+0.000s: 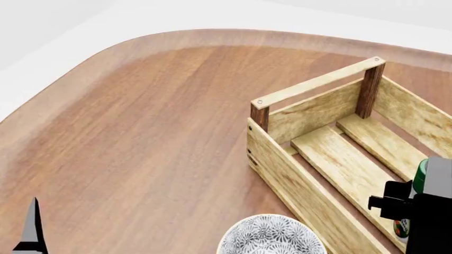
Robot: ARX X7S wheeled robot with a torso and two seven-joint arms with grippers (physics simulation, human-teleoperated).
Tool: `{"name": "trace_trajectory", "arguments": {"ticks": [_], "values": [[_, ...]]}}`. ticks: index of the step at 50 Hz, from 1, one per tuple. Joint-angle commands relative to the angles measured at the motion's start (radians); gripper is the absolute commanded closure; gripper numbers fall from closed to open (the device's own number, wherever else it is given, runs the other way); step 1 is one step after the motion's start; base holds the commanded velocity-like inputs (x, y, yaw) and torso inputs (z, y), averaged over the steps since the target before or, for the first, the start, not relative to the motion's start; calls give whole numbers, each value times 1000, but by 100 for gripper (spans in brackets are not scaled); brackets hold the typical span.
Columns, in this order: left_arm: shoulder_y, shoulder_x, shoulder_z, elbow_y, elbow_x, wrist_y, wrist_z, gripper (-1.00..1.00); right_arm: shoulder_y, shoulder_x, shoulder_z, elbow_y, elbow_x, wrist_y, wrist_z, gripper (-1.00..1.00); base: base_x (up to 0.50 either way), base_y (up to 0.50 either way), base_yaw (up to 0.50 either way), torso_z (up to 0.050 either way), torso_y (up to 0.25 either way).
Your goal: Pick up the salad dressing and put it in the tray.
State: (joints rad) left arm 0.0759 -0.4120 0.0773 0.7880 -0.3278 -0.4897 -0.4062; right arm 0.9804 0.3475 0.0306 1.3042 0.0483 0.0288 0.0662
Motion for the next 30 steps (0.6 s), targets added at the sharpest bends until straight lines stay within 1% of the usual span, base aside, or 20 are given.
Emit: {"name": "trace_trajectory", "arguments": {"ticks": [1, 14, 15, 30], "values": [[4, 15, -15, 3, 29, 9, 17, -100, -6, -20, 24, 4, -48, -2, -14, 100, 0, 0, 0, 0, 0], [6, 12, -14, 2, 26, 14, 15, -100, -15, -23, 13, 5, -54, -1, -3, 100, 0, 0, 0, 0, 0], [6, 12, -13, 2, 27, 15, 15, -100, -14, -23, 11, 5, -54, -1, 0, -100, 0, 0, 0, 0, 0], [5, 7, -12, 7, 22, 13, 10, -100, -11, -23, -2, 5, -51, -1, -7, -100, 0, 0, 0, 0, 0]]}}
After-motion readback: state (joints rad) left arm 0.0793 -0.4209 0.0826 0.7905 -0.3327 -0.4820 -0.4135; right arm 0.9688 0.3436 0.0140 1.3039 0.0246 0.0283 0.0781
